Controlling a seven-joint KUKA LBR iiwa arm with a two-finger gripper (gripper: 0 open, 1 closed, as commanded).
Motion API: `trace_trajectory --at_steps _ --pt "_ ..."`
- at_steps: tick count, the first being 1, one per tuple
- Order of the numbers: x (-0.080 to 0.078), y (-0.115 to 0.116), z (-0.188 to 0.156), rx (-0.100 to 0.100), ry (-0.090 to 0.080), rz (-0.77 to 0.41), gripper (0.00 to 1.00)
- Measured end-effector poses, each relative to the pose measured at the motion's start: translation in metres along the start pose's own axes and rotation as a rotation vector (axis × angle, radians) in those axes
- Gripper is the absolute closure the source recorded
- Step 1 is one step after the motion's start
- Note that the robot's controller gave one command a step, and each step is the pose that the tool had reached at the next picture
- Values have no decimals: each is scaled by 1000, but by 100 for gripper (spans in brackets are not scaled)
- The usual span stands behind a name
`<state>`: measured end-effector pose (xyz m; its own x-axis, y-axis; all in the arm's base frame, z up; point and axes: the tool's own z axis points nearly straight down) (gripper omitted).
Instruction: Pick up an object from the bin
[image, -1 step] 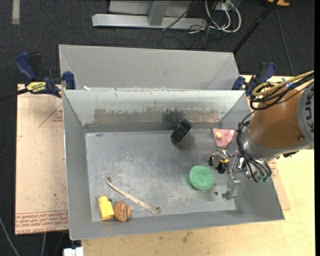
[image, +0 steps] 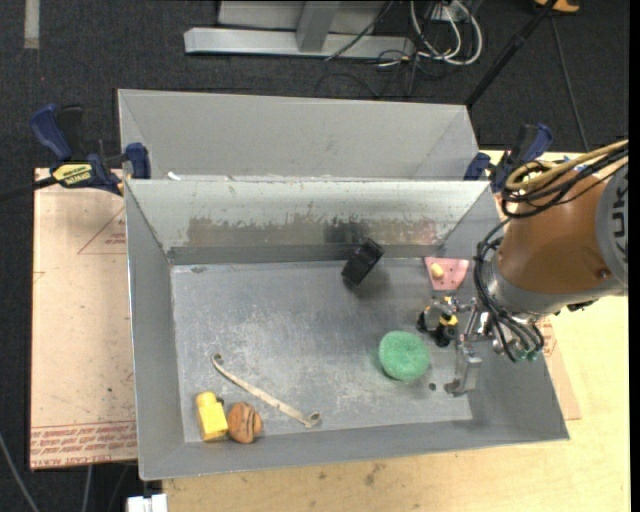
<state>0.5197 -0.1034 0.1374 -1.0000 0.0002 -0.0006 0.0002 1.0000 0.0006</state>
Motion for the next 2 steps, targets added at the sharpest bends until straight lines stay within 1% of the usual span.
trace_trajectory --at_steps 1,2 --pt "-11 2 31 2 -6 -55 0" --pt "-6 -7 57 -2 4 -92 0"
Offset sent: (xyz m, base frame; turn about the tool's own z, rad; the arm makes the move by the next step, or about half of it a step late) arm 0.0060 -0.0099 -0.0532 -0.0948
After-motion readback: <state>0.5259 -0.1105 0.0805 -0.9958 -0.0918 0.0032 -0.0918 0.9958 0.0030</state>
